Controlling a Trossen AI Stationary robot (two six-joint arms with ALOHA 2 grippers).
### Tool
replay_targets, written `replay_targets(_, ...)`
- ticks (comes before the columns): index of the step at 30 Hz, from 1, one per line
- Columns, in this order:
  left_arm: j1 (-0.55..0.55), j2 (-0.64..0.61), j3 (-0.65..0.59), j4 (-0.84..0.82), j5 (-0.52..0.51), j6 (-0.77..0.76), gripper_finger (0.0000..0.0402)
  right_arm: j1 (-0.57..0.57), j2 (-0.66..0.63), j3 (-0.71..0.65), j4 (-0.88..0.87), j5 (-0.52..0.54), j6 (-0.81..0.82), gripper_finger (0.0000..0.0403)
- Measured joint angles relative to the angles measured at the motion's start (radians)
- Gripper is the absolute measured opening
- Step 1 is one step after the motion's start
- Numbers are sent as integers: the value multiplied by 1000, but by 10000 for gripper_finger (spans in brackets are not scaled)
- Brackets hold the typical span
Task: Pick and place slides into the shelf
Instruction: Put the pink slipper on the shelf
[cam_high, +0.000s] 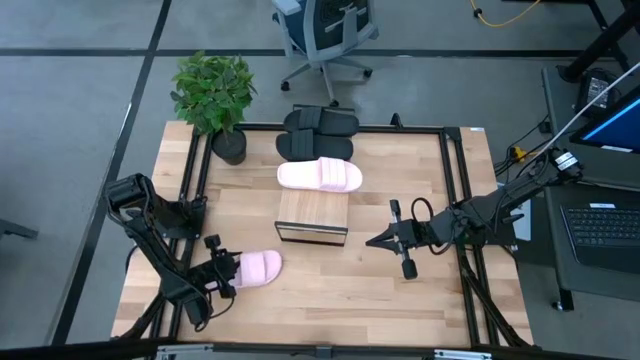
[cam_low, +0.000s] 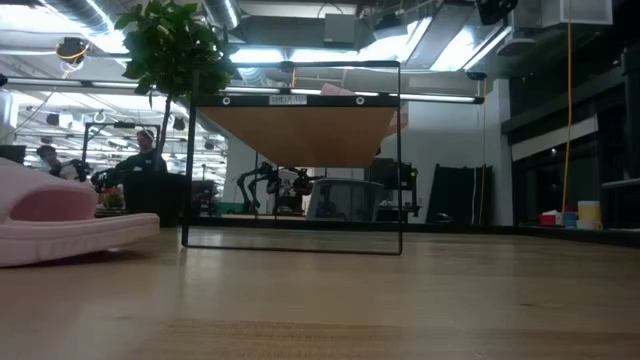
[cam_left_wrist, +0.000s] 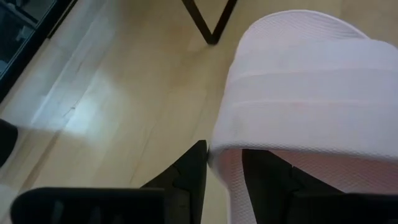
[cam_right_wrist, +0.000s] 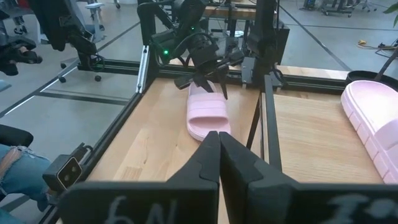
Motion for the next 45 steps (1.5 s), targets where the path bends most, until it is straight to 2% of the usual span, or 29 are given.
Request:
replay_targets(6, 0, 0, 0, 7, -42, 0, 80, 0, 0, 0, 2, 0, 0, 4)
replay_targets(11, 2, 0, -9, 32, -47, 0, 19, 0, 0, 0, 2, 0, 3, 4)
replay_targets(13, 1, -2, -24, 71, -55, 0, 10, 0, 0, 0, 2, 0, 3, 4)
replay_targets(19, 0, -3, -36, 118, -53, 0, 5, 0, 0, 0, 3, 0, 3, 4)
replay_targets(29, 0, -22, 3, 63, -53, 1, 2, 0, 0, 0, 4, 0, 3, 4)
replay_targets(36, 0, -99, 9, 66, -158, 56, 1, 0, 0, 0, 8, 0, 3, 4)
replay_targets(45, 1, -220, 9, 168, -272, 278, 0, 0, 0, 0, 8, 0, 3, 4)
